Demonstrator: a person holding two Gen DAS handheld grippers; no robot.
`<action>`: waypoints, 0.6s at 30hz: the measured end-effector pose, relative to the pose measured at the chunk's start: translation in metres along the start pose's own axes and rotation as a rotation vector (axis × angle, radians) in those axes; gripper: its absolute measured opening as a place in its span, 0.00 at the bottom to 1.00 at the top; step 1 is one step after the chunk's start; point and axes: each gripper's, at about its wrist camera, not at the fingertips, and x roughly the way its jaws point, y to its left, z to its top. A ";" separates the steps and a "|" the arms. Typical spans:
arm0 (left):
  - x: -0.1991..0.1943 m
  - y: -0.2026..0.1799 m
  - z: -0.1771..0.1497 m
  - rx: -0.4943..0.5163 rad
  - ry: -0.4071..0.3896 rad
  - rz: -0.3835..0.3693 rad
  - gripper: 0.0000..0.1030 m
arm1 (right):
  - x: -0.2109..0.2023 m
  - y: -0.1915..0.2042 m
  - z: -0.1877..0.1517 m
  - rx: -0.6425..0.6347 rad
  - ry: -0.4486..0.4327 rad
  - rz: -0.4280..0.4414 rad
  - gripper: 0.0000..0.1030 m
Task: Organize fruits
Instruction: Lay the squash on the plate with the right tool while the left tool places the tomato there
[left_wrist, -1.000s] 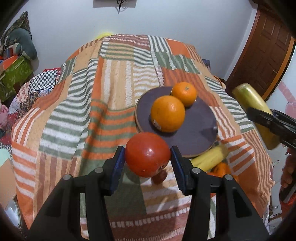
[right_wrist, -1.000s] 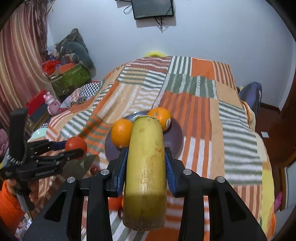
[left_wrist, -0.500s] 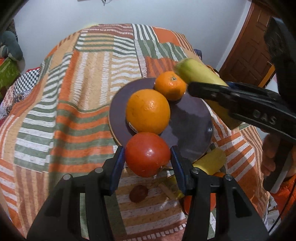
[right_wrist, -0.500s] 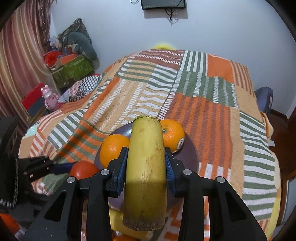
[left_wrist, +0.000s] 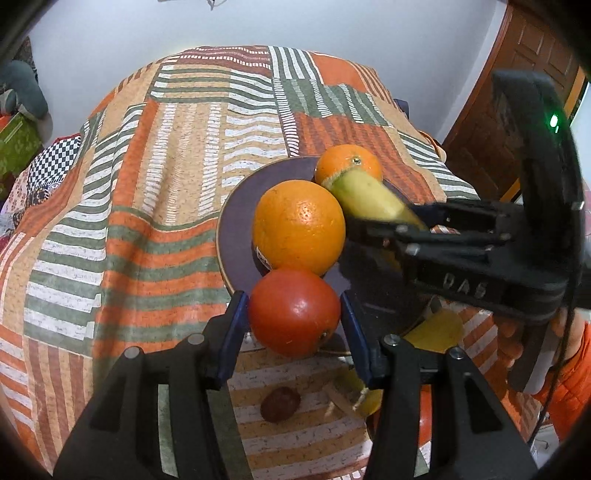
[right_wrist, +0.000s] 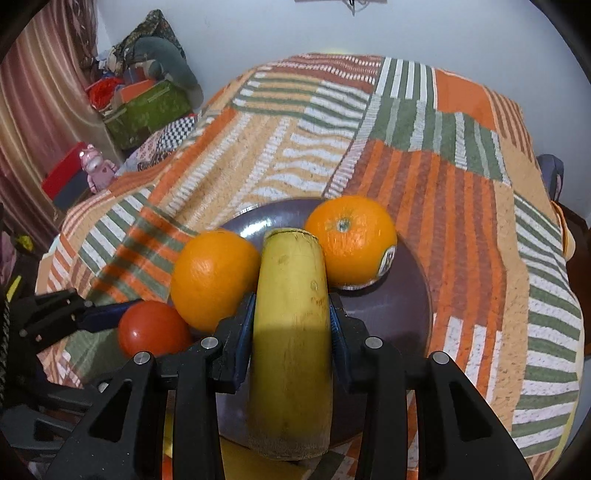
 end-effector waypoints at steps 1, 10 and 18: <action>-0.001 0.000 0.000 0.003 -0.002 0.007 0.51 | 0.003 0.000 -0.001 -0.005 0.009 -0.004 0.33; -0.024 -0.001 -0.001 0.017 -0.041 0.040 0.54 | -0.012 0.004 0.003 -0.016 -0.007 -0.003 0.33; -0.045 0.005 -0.022 0.054 -0.027 0.092 0.58 | -0.052 -0.015 -0.022 0.015 -0.040 -0.034 0.43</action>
